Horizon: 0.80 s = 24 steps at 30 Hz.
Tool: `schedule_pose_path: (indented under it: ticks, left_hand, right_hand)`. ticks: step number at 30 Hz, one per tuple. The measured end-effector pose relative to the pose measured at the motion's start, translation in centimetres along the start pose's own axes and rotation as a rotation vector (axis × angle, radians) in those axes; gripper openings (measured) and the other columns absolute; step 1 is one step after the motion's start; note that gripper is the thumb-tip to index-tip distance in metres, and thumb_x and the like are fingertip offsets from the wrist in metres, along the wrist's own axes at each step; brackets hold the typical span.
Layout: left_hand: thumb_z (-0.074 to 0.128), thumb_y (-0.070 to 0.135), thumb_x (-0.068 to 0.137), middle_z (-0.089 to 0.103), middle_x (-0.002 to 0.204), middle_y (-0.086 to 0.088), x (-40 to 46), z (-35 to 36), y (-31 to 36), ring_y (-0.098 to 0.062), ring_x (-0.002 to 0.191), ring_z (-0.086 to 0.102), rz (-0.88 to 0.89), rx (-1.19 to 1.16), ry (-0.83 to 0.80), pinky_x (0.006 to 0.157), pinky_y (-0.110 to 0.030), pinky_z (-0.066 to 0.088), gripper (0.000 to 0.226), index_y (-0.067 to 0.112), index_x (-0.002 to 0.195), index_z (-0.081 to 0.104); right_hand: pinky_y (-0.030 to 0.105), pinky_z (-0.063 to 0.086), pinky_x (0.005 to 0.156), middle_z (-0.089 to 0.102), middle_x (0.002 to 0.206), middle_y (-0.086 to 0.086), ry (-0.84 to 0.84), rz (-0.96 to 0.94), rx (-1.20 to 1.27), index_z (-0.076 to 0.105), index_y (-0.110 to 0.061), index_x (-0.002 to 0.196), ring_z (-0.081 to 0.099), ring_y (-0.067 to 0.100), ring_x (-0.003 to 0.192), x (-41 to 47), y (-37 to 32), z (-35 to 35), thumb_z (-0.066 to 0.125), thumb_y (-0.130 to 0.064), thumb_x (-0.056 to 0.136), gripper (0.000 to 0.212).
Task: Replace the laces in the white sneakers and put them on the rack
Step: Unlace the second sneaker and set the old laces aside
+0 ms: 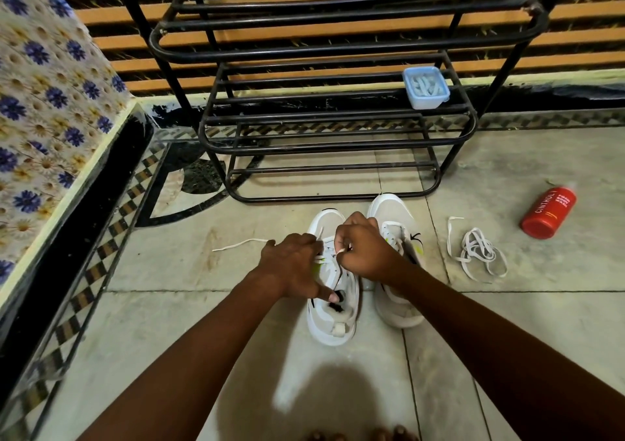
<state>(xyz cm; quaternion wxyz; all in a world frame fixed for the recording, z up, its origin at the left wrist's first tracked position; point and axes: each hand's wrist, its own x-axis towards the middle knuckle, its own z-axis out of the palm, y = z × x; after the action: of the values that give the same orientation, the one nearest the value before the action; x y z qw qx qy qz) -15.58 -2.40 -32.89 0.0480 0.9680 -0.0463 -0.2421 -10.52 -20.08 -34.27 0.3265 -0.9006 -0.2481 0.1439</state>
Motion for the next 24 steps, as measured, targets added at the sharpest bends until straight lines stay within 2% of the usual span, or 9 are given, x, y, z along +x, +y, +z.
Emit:
schedule_pose_path:
  ticks: [3,6,9,11,13,16,18,22,24]
  left_hand:
    - [0.062,0.096,0.055,0.028,0.152,0.01,0.0,0.3,0.6,-0.022,0.138,0.03,0.007,0.119,0.034,0.106,-0.051,0.038,0.116,0.029,0.148,0.044]
    - [0.064,0.095,0.055,0.014,0.156,0.006,0.1,0.5,0.9,-0.025,0.138,0.022,0.01,0.178,0.089,0.107,-0.052,0.032,0.116,0.024,0.145,0.047]
    - [0.061,0.098,0.053,-0.015,0.167,0.008,0.2,0.7,0.6,-0.028,0.153,-0.001,-0.001,0.17,0.095,0.116,-0.064,0.017,0.128,0.027,0.156,0.033]
    - [0.057,0.101,0.052,-0.032,0.166,0.009,0.5,1.0,0.2,-0.027,0.156,-0.019,0.011,0.161,0.092,0.117,-0.07,0.003,0.137,0.029,0.163,0.019]
    - [0.052,0.103,0.054,-0.028,0.168,0.011,0.7,1.3,-0.1,-0.022,0.156,-0.024,0.046,0.176,0.095,0.119,-0.07,-0.005,0.139,0.029,0.165,0.013]
    - [0.052,0.101,0.059,-0.003,0.173,0.01,0.9,1.5,-0.3,-0.015,0.159,-0.014,0.074,0.171,0.064,0.121,-0.064,-0.01,0.13,0.03,0.163,0.02]
    - [0.053,0.1,0.06,0.004,0.173,0.01,1.0,1.5,-0.5,-0.013,0.159,-0.008,0.06,0.153,0.04,0.122,-0.061,-0.01,0.128,0.03,0.162,0.023]
    - [0.052,0.101,0.059,0.0,0.174,0.007,1.2,1.5,-0.7,-0.011,0.159,-0.006,0.049,0.147,0.005,0.122,-0.061,-0.013,0.129,0.03,0.163,0.023]
    - [0.053,0.1,0.06,0.0,0.174,0.006,1.3,1.4,-0.7,-0.012,0.159,-0.005,0.056,0.148,-0.007,0.122,-0.06,-0.017,0.13,0.029,0.163,0.02]
  right_hand:
    - [0.046,0.042,0.089,0.043,0.105,0.002,-0.084,-0.073,-0.174,0.046,-0.024,0.075,0.036,0.026,0.101,0.5,-0.6,-0.5,0.054,-0.021,0.069,0.011]
    - [0.05,0.049,0.082,0.043,0.103,-0.002,-0.21,-0.131,-0.301,0.043,-0.027,0.084,0.037,0.023,0.101,0.9,-0.9,-1.3,0.052,-0.026,0.071,0.016]
    - [0.044,0.05,0.082,0.046,0.103,-0.003,-0.297,-0.117,-0.378,0.051,-0.022,0.094,0.04,0.022,0.104,0.6,-1.2,-1.9,0.063,-0.027,0.067,0.029]
    - [0.031,0.043,0.079,0.048,0.109,0.0,-0.281,-0.127,-0.43,0.056,-0.018,0.101,0.044,0.024,0.108,0.2,-1.4,-1.5,0.066,-0.025,0.07,0.033]
    - [0.027,0.034,0.074,0.05,0.121,0.005,-0.235,-0.142,-0.455,0.052,-0.012,0.12,0.047,0.025,0.113,-0.3,-1.7,-0.9,0.065,-0.018,0.076,0.045]
    - [0.037,0.047,0.082,0.051,0.128,0.007,-0.172,-0.126,-0.453,0.041,-0.01,0.14,0.049,0.029,0.118,-0.5,-2.1,0.0,0.061,-0.009,0.081,0.062]
    - [0.039,0.047,0.084,0.05,0.125,0.01,-0.157,-0.099,-0.517,0.047,-0.01,0.135,0.05,0.032,0.118,-0.3,-2.5,0.3,0.058,-0.004,0.084,0.053]
    - [0.036,0.039,0.073,0.049,0.124,0.011,-0.111,-0.064,-0.647,0.058,-0.009,0.122,0.049,0.031,0.12,-0.3,-3.2,0.5,0.052,-0.004,0.092,0.031]
    - [0.036,0.035,0.069,0.053,0.118,0.011,-0.003,-0.133,-0.659,0.061,-0.008,0.114,0.051,0.032,0.116,-0.6,-2.9,1.1,0.05,-0.003,0.089,0.027]
